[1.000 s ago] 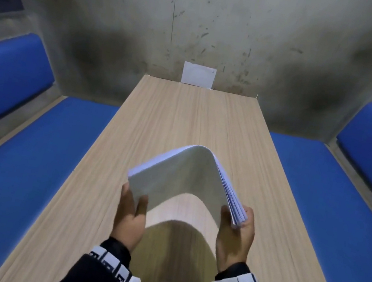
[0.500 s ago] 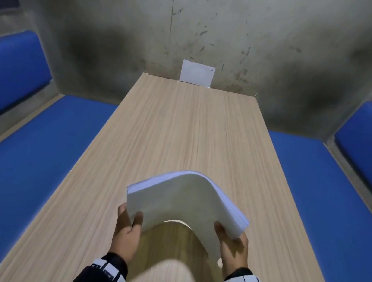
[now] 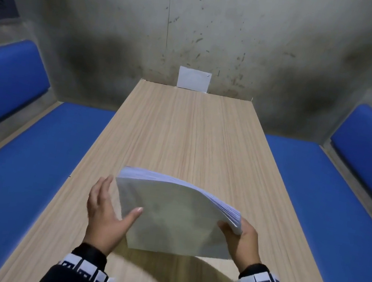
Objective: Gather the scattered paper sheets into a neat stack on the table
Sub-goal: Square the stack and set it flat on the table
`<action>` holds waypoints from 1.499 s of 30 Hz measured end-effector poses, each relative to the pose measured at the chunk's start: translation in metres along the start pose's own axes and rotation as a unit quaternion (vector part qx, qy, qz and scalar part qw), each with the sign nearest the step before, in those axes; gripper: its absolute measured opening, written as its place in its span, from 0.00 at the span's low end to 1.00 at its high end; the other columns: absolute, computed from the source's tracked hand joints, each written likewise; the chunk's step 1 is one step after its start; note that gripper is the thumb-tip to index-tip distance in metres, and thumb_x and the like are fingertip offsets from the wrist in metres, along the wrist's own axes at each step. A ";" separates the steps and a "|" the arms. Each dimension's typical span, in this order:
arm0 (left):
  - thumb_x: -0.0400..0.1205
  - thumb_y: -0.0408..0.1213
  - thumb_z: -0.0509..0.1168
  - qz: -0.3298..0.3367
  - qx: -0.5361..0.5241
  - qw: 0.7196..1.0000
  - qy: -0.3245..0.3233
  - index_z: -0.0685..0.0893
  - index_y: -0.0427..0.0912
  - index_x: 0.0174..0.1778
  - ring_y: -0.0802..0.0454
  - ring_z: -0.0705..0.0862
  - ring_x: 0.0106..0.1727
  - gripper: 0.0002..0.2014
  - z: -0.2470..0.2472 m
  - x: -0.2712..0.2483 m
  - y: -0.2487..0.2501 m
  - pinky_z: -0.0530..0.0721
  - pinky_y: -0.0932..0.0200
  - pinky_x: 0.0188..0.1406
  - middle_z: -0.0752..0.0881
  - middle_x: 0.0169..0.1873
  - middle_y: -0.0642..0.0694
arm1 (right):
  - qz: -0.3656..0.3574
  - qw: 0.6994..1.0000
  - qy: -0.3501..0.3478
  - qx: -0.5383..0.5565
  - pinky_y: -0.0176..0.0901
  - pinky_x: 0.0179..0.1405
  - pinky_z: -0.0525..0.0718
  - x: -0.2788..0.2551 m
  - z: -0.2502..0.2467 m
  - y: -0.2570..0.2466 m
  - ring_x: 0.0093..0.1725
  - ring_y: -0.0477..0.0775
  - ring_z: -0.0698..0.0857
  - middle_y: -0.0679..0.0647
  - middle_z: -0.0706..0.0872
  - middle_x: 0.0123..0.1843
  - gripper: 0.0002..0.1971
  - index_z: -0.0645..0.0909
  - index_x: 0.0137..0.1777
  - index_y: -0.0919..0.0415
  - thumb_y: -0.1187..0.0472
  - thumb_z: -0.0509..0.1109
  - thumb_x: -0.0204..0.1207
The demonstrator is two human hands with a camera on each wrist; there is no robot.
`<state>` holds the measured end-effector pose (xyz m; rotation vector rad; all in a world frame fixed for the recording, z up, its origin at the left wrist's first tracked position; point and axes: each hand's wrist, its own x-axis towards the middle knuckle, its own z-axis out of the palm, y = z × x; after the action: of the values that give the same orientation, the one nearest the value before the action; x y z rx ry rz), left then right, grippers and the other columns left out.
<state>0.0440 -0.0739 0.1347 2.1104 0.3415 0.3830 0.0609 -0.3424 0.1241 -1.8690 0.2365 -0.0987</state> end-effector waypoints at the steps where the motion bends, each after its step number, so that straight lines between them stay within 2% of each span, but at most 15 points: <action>1: 0.69 0.48 0.72 0.102 0.031 0.994 0.002 0.56 0.51 0.77 0.52 0.52 0.80 0.43 -0.002 -0.003 0.018 0.52 0.51 0.81 0.55 0.78 0.48 | -0.049 0.998 -0.008 -0.037 0.24 0.32 0.77 0.001 -0.002 -0.010 0.36 0.41 0.82 0.46 0.84 0.34 0.15 0.82 0.34 0.48 0.71 0.70 0.73; 4: 0.73 0.53 0.60 0.311 0.103 0.943 -0.059 0.57 0.56 0.75 0.55 0.51 0.80 0.34 0.010 -0.008 0.058 0.40 0.57 0.81 0.59 0.75 0.53 | -0.192 0.970 -0.027 -0.146 0.20 0.34 0.76 0.001 -0.004 -0.046 0.33 0.33 0.82 0.42 0.84 0.32 0.13 0.88 0.36 0.53 0.69 0.65 0.69; 8: 0.74 0.39 0.51 0.312 0.029 0.946 -0.080 0.72 0.56 0.49 0.58 0.77 0.55 0.11 0.022 -0.002 0.083 0.60 0.37 0.77 0.82 0.46 0.51 | -0.290 0.939 -0.013 -0.184 0.45 0.38 0.85 -0.006 -0.003 -0.079 0.35 0.49 0.86 0.51 0.90 0.35 0.11 0.89 0.37 0.58 0.60 0.64 0.69; 11: 0.74 0.39 0.52 0.263 -0.074 0.960 -0.065 0.76 0.51 0.42 0.49 0.80 0.42 0.08 0.016 0.008 0.076 0.81 0.41 0.51 0.83 0.36 0.44 | -0.204 0.965 0.079 -0.144 0.58 0.60 0.81 -0.004 -0.011 -0.078 0.54 0.52 0.84 0.45 0.86 0.48 0.14 0.86 0.50 0.53 0.52 0.78 0.65; 15: 0.76 0.47 0.61 0.121 -0.274 0.951 -0.084 0.81 0.51 0.47 0.53 0.86 0.42 0.08 -0.001 0.010 0.070 0.85 0.54 0.41 0.88 0.42 0.43 | -0.046 0.998 0.026 0.033 0.50 0.78 0.65 -0.003 -0.028 -0.072 0.78 0.47 0.65 0.46 0.69 0.76 0.50 0.62 0.77 0.47 0.53 0.85 0.56; 18: 0.80 0.36 0.59 0.098 -0.334 0.933 -0.090 0.76 0.43 0.64 0.57 0.86 0.53 0.16 -0.004 0.008 0.069 0.86 0.64 0.53 0.88 0.51 0.51 | -0.052 0.973 -0.094 0.204 0.37 0.52 0.86 -0.006 -0.023 -0.075 0.58 0.47 0.85 0.48 0.89 0.56 0.30 0.75 0.64 0.52 0.62 0.79 0.61; 20: 0.81 0.37 0.58 0.111 -0.330 0.934 -0.085 0.73 0.40 0.68 0.61 0.84 0.56 0.18 -0.004 0.007 0.069 0.83 0.68 0.56 0.87 0.53 0.57 | -0.075 0.974 -0.075 0.201 0.27 0.36 0.85 -0.008 -0.015 -0.078 0.43 0.39 0.88 0.49 0.89 0.45 0.17 0.78 0.54 0.50 0.71 0.72 0.71; 24: 0.80 0.43 0.54 0.132 -0.252 0.956 -0.075 0.72 0.54 0.62 0.76 0.78 0.56 0.15 0.003 0.001 0.051 0.74 0.83 0.54 0.82 0.54 0.64 | -0.098 0.983 -0.001 0.154 0.23 0.36 0.83 -0.013 -0.001 -0.059 0.40 0.33 0.85 0.53 0.86 0.47 0.14 0.78 0.56 0.55 0.72 0.67 0.76; 27: 0.73 0.54 0.55 0.069 -0.238 0.962 -0.118 0.72 0.61 0.61 0.68 0.77 0.61 0.19 0.018 -0.010 0.020 0.75 0.72 0.63 0.78 0.62 0.45 | -0.032 0.992 -0.013 0.124 0.22 0.36 0.81 -0.018 0.018 -0.023 0.48 0.41 0.84 0.54 0.84 0.51 0.15 0.75 0.62 0.57 0.68 0.68 0.77; 30: 0.70 0.56 0.57 0.022 -0.252 0.957 -0.140 0.70 0.47 0.69 0.69 0.78 0.62 0.31 0.029 -0.018 0.003 0.73 0.50 0.73 0.79 0.61 0.49 | 0.003 0.993 -0.021 0.117 0.30 0.40 0.78 -0.018 0.026 -0.007 0.56 0.55 0.84 0.52 0.84 0.52 0.16 0.73 0.64 0.56 0.67 0.67 0.78; 34: 0.78 0.43 0.58 0.031 -0.280 0.952 -0.118 0.68 0.42 0.67 0.76 0.81 0.51 0.22 0.033 -0.011 0.012 0.79 0.78 0.51 0.80 0.54 0.52 | -0.013 0.990 -0.017 0.141 0.34 0.42 0.78 -0.014 0.020 -0.018 0.52 0.47 0.83 0.52 0.84 0.54 0.19 0.72 0.67 0.55 0.61 0.67 0.76; 37: 0.79 0.37 0.56 0.022 -0.280 0.953 -0.114 0.69 0.44 0.65 0.77 0.81 0.48 0.17 0.032 -0.013 0.017 0.79 0.81 0.45 0.80 0.51 0.53 | -0.015 0.991 -0.017 0.130 0.29 0.37 0.82 -0.014 0.018 -0.014 0.52 0.43 0.82 0.53 0.83 0.55 0.19 0.71 0.68 0.57 0.65 0.66 0.78; 40: 0.74 0.45 0.57 -0.031 -0.254 0.957 -0.136 0.66 0.47 0.70 0.72 0.80 0.59 0.26 0.037 -0.022 0.003 0.77 0.66 0.64 0.81 0.59 0.51 | 0.017 0.993 -0.020 0.119 0.30 0.40 0.81 -0.016 0.025 0.009 0.55 0.50 0.83 0.52 0.82 0.54 0.20 0.70 0.68 0.58 0.67 0.67 0.78; 42: 0.71 0.54 0.59 -0.050 -0.233 0.961 -0.142 0.61 0.45 0.76 0.55 0.74 0.72 0.37 0.041 -0.025 -0.006 0.68 0.49 0.76 0.77 0.69 0.46 | 0.041 0.994 -0.025 0.101 0.41 0.46 0.78 -0.016 0.029 0.022 0.59 0.60 0.81 0.57 0.81 0.57 0.21 0.69 0.68 0.57 0.64 0.68 0.76; 45: 0.69 0.58 0.60 -0.073 -0.207 0.964 -0.152 0.56 0.46 0.79 0.50 0.70 0.75 0.43 0.045 -0.022 -0.016 0.65 0.44 0.79 0.72 0.73 0.47 | 0.052 0.994 -0.037 0.092 0.47 0.52 0.75 -0.009 0.030 0.029 0.58 0.60 0.79 0.59 0.79 0.60 0.22 0.68 0.70 0.59 0.69 0.66 0.77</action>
<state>0.0408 -0.1081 0.0947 1.6870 0.2126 0.0334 0.0548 -0.3207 0.0882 -1.6706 0.2643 0.0209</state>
